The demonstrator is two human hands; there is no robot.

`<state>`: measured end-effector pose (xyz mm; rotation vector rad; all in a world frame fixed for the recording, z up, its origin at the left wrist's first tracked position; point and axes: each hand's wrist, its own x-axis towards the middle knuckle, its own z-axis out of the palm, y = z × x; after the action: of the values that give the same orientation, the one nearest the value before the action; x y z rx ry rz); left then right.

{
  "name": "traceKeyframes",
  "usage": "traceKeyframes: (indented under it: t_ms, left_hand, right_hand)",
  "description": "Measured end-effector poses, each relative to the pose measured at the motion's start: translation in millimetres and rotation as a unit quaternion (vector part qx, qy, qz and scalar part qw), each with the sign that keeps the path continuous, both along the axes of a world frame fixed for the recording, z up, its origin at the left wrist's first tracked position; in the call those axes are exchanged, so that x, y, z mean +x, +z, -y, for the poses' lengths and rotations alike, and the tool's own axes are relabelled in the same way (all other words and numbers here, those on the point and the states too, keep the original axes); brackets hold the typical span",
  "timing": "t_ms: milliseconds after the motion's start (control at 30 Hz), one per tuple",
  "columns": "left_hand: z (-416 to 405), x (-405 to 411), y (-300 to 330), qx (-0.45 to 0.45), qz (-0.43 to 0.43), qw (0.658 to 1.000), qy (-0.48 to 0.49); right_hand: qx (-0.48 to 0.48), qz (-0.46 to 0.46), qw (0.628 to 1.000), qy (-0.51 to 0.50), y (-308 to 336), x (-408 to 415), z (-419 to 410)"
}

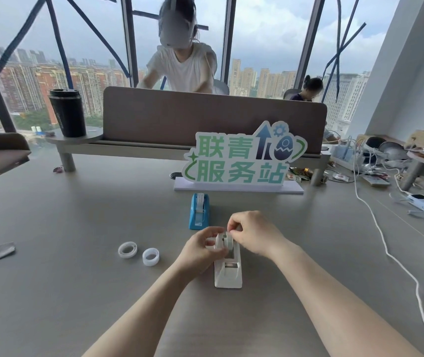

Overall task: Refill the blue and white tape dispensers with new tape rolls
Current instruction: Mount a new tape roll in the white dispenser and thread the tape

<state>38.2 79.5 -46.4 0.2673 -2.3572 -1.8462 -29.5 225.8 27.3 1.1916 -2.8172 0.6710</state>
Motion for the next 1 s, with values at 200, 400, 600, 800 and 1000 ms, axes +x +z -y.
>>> traceKeyframes:
  t_ms: [200,400,600,800,1000]
  left_hand:
    - [-1.0,2.8,2.9,-0.007,-0.004,1.000,-0.008]
    - [-2.0,9.2,6.7,0.038,-0.003,0.999,-0.008]
    - [-3.4,12.8,4.0,0.026,-0.005,1.000,0.012]
    - [-12.0,22.0,6.1,0.009,-0.006,0.999,0.043]
    - [-16.0,30.6,6.1,0.010,-0.009,0.999,0.053]
  right_hand:
    - [0.038,-0.005,0.999,0.022,0.1,2.8,-1.8]
    - [0.068,-0.039,0.995,0.056,0.7,15.8,-12.7]
    - [0.067,-0.099,0.990,0.071,-3.4,35.8,-23.3]
    - [0.056,-0.152,0.984,0.079,-10.7,56.3,-30.2]
    - [0.050,-0.150,0.983,0.095,-22.0,73.1,-33.3]
